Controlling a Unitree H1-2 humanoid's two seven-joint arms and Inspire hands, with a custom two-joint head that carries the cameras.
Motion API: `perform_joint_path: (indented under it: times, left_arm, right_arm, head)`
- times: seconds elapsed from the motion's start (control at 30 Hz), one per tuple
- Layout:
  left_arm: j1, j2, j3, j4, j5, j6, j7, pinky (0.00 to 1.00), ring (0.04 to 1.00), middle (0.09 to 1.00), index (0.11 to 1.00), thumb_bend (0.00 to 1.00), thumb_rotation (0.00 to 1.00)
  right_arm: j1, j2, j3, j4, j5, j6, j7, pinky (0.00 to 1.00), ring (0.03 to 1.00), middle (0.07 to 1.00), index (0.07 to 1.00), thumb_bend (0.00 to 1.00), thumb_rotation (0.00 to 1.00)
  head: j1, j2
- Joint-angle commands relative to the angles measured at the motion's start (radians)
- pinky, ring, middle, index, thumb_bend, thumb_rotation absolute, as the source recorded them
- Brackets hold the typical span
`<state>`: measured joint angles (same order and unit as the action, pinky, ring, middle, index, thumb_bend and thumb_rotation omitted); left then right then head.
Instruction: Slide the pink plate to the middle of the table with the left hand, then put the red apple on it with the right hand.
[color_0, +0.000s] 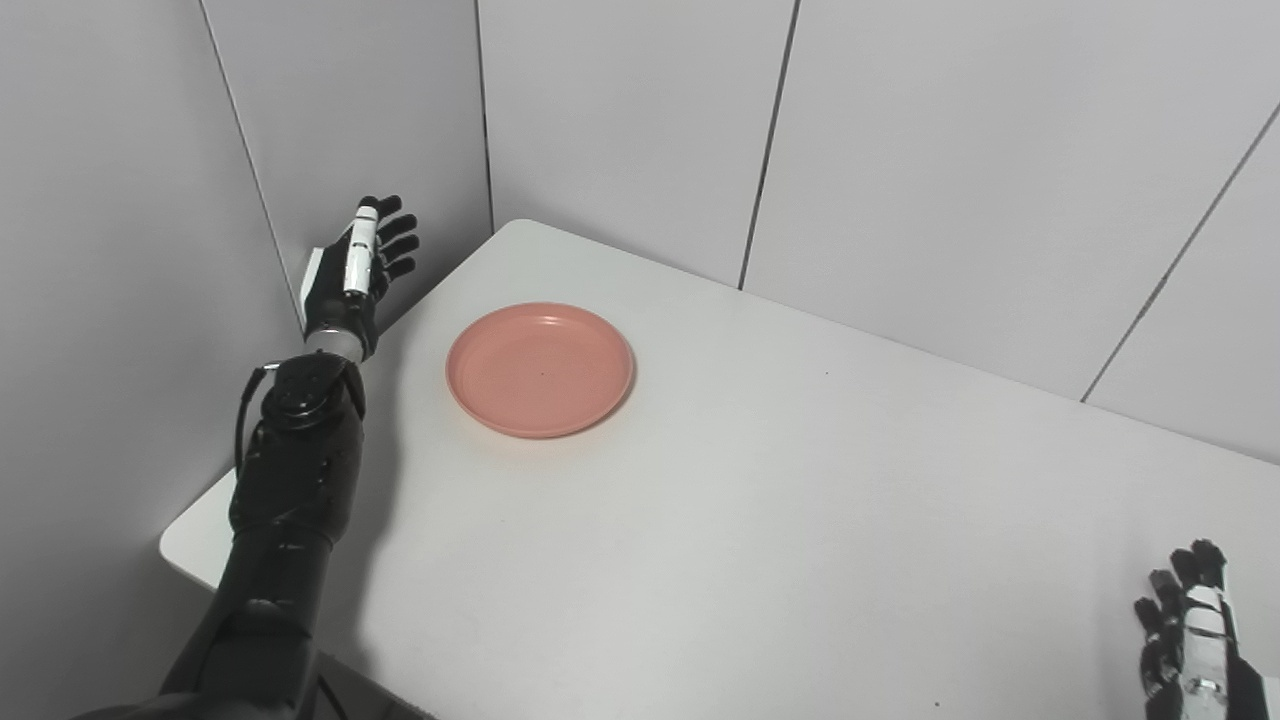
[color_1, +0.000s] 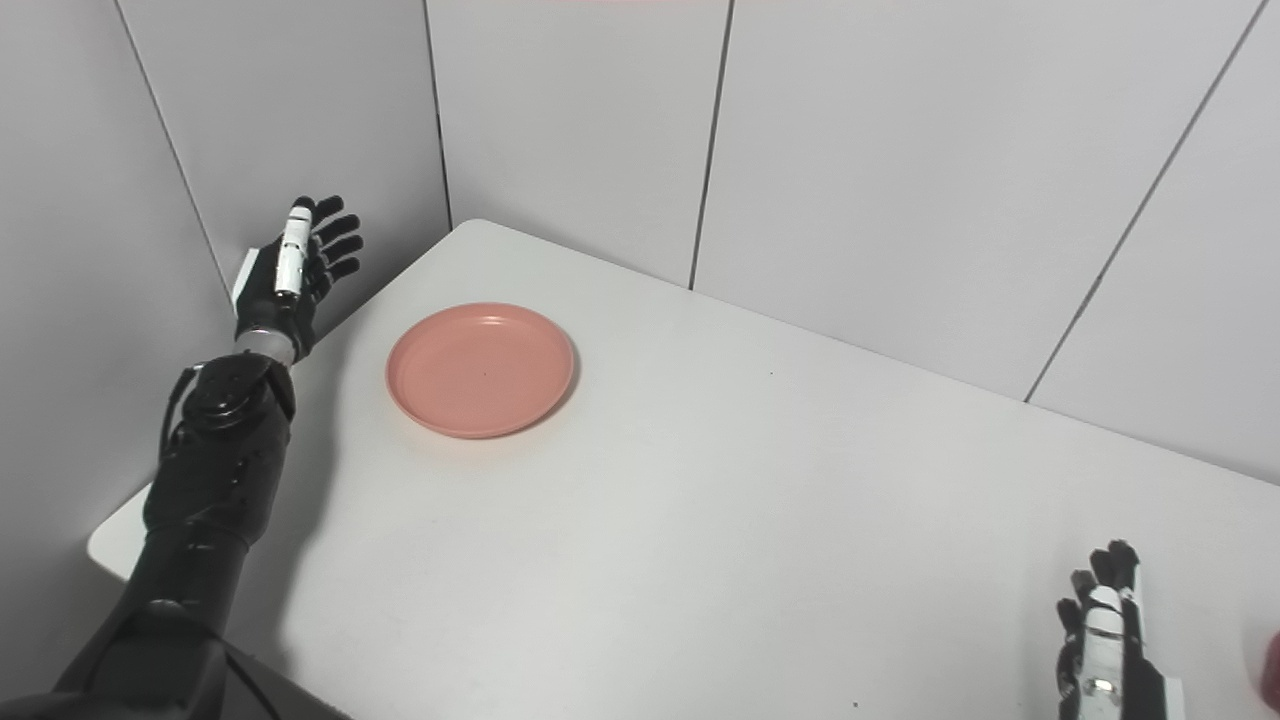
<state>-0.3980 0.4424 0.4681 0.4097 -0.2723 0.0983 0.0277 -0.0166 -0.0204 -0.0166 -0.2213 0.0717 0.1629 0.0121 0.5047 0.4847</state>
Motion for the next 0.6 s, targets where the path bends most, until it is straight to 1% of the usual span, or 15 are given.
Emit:
perform_joint_path:
  times: [0.0,0.2,0.43,0.57]
  left_arm:
    - [-0.037,0.021,-0.003,-0.011,-0.008,-0.041,-0.011,0.85,0.842,0.839,0.821,0.34,1.00]
    - [-0.044,0.021,-0.018,0.004,-0.017,-0.030,-0.022,0.84,0.844,0.843,0.828,0.33,1.00]
    - [-0.042,0.016,-0.040,0.022,-0.007,-0.055,-0.024,0.82,0.829,0.835,0.819,0.33,1.00]
    - [-0.044,0.015,-0.049,0.038,-0.014,-0.061,-0.031,0.84,0.835,0.837,0.822,0.34,1.00]
  right_arm:
    - [-0.019,-0.001,0.000,-0.036,-0.001,-0.006,0.002,1.00,1.000,1.000,1.000,0.00,1.00]
    - [-0.019,0.004,-0.004,-0.040,0.003,-0.003,0.001,1.00,1.000,1.000,1.000,0.00,1.00]
    - [-0.018,0.006,-0.001,-0.049,-0.001,0.009,-0.001,1.00,1.000,1.000,1.000,0.00,1.00]
    - [-0.018,0.009,-0.001,-0.054,0.001,0.014,0.000,1.00,1.000,1.000,1.000,0.00,1.00]
  head:
    - [-0.001,0.001]
    - [-0.001,0.003]
    - [-0.002,0.004]
    - [-0.004,0.004]
